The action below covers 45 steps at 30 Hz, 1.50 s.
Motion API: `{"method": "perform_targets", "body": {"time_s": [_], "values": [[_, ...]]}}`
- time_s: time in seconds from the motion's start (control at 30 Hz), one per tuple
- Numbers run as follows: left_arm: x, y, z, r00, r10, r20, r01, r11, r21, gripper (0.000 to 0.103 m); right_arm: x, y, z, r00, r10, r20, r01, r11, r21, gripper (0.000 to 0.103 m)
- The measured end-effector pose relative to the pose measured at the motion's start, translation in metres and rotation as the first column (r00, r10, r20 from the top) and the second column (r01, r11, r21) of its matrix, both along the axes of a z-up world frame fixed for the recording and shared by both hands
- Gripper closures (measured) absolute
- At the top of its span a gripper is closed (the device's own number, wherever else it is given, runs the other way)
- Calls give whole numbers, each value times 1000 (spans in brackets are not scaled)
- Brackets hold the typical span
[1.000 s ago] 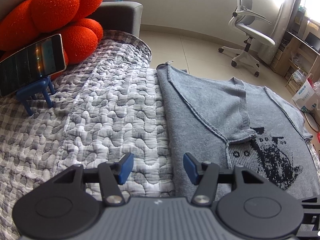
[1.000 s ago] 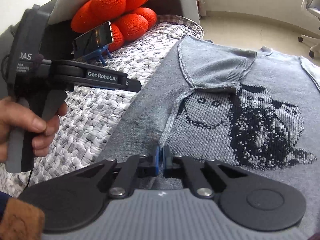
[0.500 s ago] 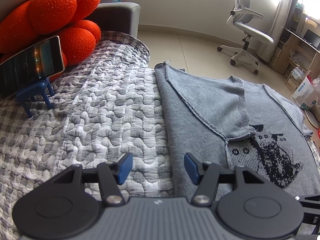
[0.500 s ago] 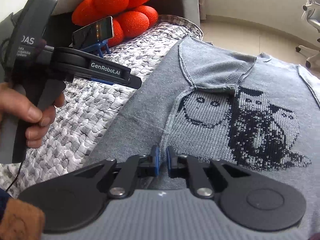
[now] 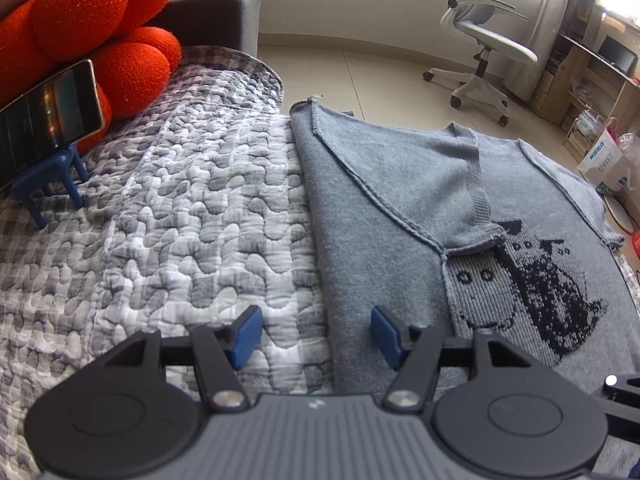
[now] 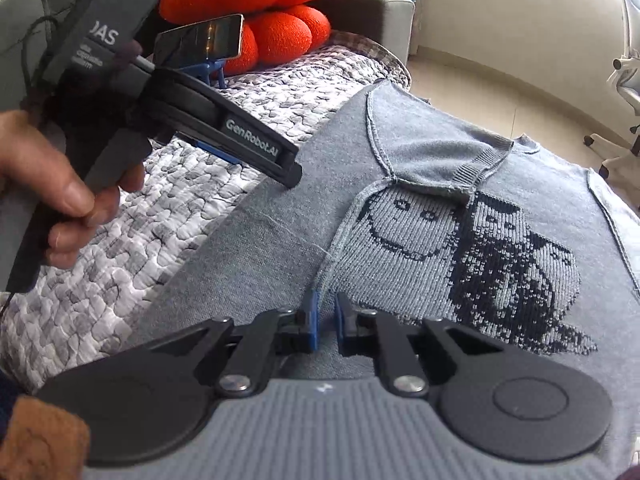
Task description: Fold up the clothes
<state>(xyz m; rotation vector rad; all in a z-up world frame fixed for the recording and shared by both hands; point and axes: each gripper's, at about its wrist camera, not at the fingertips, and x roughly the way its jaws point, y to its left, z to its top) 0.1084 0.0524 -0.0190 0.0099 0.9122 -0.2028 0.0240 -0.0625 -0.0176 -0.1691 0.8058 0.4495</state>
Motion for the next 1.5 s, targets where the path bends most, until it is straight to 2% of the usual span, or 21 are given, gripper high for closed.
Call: {"method": "perform_targets", "body": {"time_s": [0.2, 0.4, 0.6, 0.73, 1.0, 1.17, 1.27, 1.37, 1.5], "values": [[1, -3, -3, 1000, -11, 0, 11, 999, 33, 39, -24, 4, 10, 995, 94, 15, -95, 995, 39, 89], [1, -4, -4, 1000, -19, 6, 18, 999, 47, 38, -38, 13, -2, 980, 185, -74, -186, 983, 0, 89], [1, -1, -5, 1000, -17, 5, 16, 999, 40, 37, -51, 9, -2, 964, 249, -92, -251, 968, -13, 88], [0, -1, -5, 1000, -15, 5, 15, 999, 42, 36, -65, 5, -3, 951, 296, -85, -300, 953, -34, 87], [0, -3, -5, 1000, -18, 8, 17, 998, 52, 34, -92, 2, -1, 925, 370, -84, -373, 928, -21, 87], [-2, -6, -5, 1000, -23, 14, 22, 997, 68, 34, -108, 4, 9, 887, 459, -45, -458, 888, 32, 87], [-3, -6, -5, 1000, -19, 15, 18, 998, 65, 34, -116, 12, 4, 858, 508, -77, -508, 861, 20, 87], [-4, -5, -2, 1000, -15, 18, 14, 998, 57, 34, -120, 17, -6, 847, 520, -113, -526, 849, -37, 88], [-7, -2, 4, 999, -8, 35, 7, 1000, 30, 34, -120, 7, -4, 844, 517, -143, -525, 850, -29, 89]]}}
